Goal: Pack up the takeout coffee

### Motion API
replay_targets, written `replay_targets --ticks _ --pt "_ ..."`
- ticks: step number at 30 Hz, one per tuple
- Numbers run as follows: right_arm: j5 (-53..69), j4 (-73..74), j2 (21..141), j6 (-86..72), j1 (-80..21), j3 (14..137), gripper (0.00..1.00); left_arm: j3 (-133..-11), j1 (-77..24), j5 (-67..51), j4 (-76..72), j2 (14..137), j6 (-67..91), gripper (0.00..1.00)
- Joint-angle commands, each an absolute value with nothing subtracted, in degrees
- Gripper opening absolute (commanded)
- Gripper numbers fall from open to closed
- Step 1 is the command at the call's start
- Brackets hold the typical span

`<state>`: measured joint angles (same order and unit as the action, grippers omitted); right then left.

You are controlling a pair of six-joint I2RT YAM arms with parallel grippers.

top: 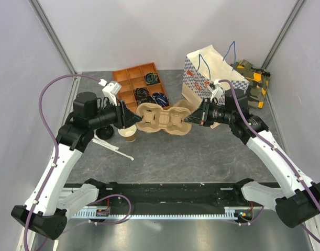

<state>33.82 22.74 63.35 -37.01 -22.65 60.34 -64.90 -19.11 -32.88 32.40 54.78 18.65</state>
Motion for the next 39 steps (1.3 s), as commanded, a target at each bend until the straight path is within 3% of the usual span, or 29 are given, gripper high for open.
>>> replay_targets --ticks 1,5,10,13,18,22,26,29,39 --pt "34.9 20.8 62.2 -38.3 -22.9 60.3 0.00 -65.1 -19.7 -32.0 30.0 55.4 19.3 0.33" --pt "34.9 20.9 62.1 -38.1 -23.0 60.3 0.00 -65.3 -19.9 -31.7 30.1 55.9 19.4 0.27" --pt "34.6 20.8 62.1 -38.2 -23.0 60.3 0.00 -65.4 -20.0 -31.8 30.1 56.1 19.7 0.28" --pt "34.6 20.9 62.3 -38.2 -23.0 60.4 0.00 -65.4 -20.0 -31.6 30.2 56.1 19.6 0.23" --pt "34.4 21.1 62.4 -38.1 -22.9 60.4 0.08 -65.0 -20.0 -31.6 30.2 56.0 19.9 0.03" --pt "34.2 21.1 62.5 -38.1 -23.0 60.4 0.08 -65.0 -20.0 -32.1 30.2 56.1 19.8 0.02" --pt "34.5 21.2 62.7 -38.1 -23.0 60.1 0.47 -65.0 -20.0 -32.3 30.4 56.1 19.4 0.02" --pt "33.7 21.5 62.6 -37.0 -22.9 60.6 0.61 -64.8 -20.0 -32.8 30.8 56.0 18.8 0.02" --pt "33.8 23.8 63.5 -33.0 -22.9 62.7 0.56 -64.2 -20.4 -34.0 32.8 56.1 15.4 0.02"
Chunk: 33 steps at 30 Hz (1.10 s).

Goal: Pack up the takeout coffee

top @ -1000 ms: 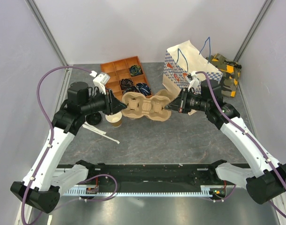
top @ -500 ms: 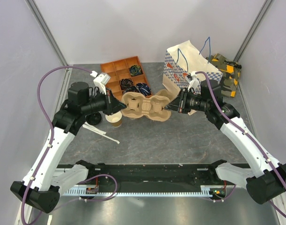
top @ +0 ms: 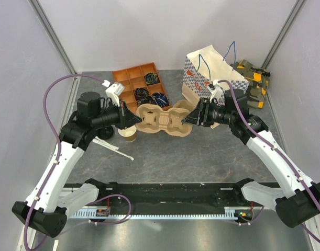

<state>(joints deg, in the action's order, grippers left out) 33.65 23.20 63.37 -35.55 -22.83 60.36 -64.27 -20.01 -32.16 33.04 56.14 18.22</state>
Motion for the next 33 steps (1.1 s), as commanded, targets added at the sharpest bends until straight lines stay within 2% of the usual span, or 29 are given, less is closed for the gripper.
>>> replay_targets --ticks 1,4,6,7,8,9,10,12,14,16,18,19,20,24,33 --pt "33.9 23.9 63.5 -32.8 -23.0 62.8 0.55 -64.2 -20.5 -33.9 33.1 56.2 15.0 0.02" --pt "34.3 24.0 63.5 -32.5 -23.0 62.6 0.48 -64.3 -20.8 -34.0 33.7 56.6 14.2 0.02" --pt "34.5 24.2 63.5 -32.4 -23.1 62.4 0.34 -64.4 -21.3 -34.1 33.9 56.8 14.0 0.02" --pt "34.5 24.3 63.5 -32.4 -23.0 62.2 0.27 -64.5 -21.4 -33.9 33.8 56.9 13.8 0.02" --pt "34.5 24.4 63.6 -32.4 -23.1 62.2 0.09 -64.7 -21.6 -33.7 34.0 56.9 13.8 0.02" --pt "33.9 24.5 63.5 -32.7 -23.0 62.1 0.00 -64.9 -21.6 -33.0 34.0 57.0 13.9 0.07" --pt "33.4 24.6 63.5 -33.0 -23.0 62.1 0.00 -65.3 -21.6 -30.6 34.1 56.9 14.4 0.23" --pt "30.7 25.2 63.2 -34.2 -23.1 62.2 0.00 -66.1 -21.6 -27.5 34.7 56.3 14.7 0.38" --pt "28.4 26.1 62.8 -35.4 -23.0 62.5 0.00 -67.8 -21.6 -22.4 34.6 54.3 14.2 0.57" --pt "24.6 27.1 62.7 -36.3 -23.1 63.3 0.00 -70.0 -21.8 -17.9 33.8 53.1 12.1 0.74" --pt "22.7 28.8 63.0 -38.0 -23.1 63.6 0.00 -72.1 -22.6 -16.0 35.3 53.9 10.7 0.78" --pt "21.2 29.4 63.3 -38.6 -23.1 63.8 0.00 -74.0 -23.5 -14.1 36.2 54.6 10.1 0.92" --pt "20.5 29.9 63.5 -39.5 -23.1 63.8 0.00 -74.8 -26.5 -12.3 37.1 55.5 9.9 0.98" --pt "14.9 33.0 64.7 -42.6 -23.0 63.8 0.00 -75.5 -30.5 -10.2 34.7 57.1 9.1 1.00" --pt "12.4 33.0 65.6 -46.4 -23.1 62.4 0.00 -81.1 -45.3 1.1 34.6 68.1 7.0 1.00"
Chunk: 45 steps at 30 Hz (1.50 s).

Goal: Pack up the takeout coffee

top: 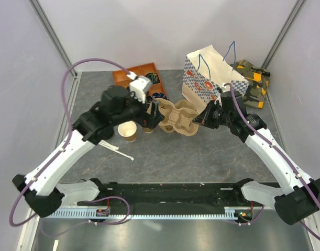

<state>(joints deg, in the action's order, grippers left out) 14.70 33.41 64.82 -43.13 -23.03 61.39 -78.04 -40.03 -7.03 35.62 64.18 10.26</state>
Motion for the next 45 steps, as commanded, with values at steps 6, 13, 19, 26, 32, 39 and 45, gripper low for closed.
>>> replay_targets --ticks 6,13,19,26,32,39,45 --pt "11.7 33.0 67.1 -47.3 -23.1 62.8 0.00 -85.2 -48.9 5.3 36.9 77.9 9.4 0.80" --pt "11.4 33.0 67.4 -47.8 -23.2 62.5 0.00 -88.6 -51.4 7.5 36.9 83.9 9.9 0.78" --pt "11.7 32.9 67.3 -48.1 -23.5 62.7 0.00 -91.2 -52.4 10.3 36.9 87.5 9.4 0.76" --pt "11.7 33.0 66.7 -48.2 -23.5 62.9 0.00 -91.3 -53.0 11.8 37.7 89.3 9.0 0.77" --pt "12.0 32.8 66.5 -48.5 -23.5 62.8 0.00 -91.8 -53.2 12.1 37.6 90.4 8.7 0.79" --pt "12.4 32.7 66.5 -48.9 -23.5 63.1 0.00 -92.0 -53.6 13.0 37.7 92.3 8.2 0.74" --pt "12.3 32.6 66.5 -48.9 -23.5 62.8 0.00 -91.6 -53.8 13.8 37.7 92.5 8.3 0.65"
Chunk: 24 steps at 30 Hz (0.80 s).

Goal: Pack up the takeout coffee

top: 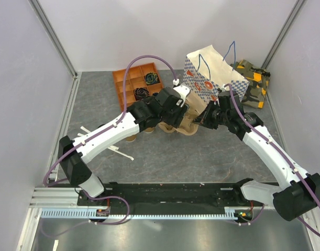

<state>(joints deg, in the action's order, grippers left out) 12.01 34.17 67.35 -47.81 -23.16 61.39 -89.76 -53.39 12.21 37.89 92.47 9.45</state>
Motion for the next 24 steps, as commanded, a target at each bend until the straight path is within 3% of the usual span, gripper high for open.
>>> replay_targets --ticks 1,4,7,16,19,22,24 --pt "12.3 32.6 66.5 -49.0 -23.6 62.8 0.00 -91.7 -53.8 13.9 37.7 92.7 8.3 0.64" --pt "12.5 32.5 66.4 -49.1 -23.6 62.7 0.00 -91.1 -53.8 14.6 37.8 93.2 8.0 0.64" --pt "12.6 32.5 66.4 -49.4 -23.5 62.7 0.00 -91.2 -53.8 15.1 37.7 93.7 8.1 0.71" --pt "12.7 32.5 65.7 -49.6 -23.6 62.3 0.01 -91.5 -53.7 15.4 37.8 94.0 7.8 0.61" --pt "13.0 32.4 65.6 -49.3 -23.5 62.3 0.08 -91.4 -53.7 15.0 37.7 93.7 7.6 0.49" --pt "12.4 32.3 65.2 -48.7 -23.5 62.4 0.15 -90.8 -53.7 14.3 37.7 92.3 7.6 0.46" --pt "12.3 32.3 65.1 -47.7 -23.5 62.8 0.37 -90.4 -53.8 14.2 37.7 91.0 7.6 0.45"
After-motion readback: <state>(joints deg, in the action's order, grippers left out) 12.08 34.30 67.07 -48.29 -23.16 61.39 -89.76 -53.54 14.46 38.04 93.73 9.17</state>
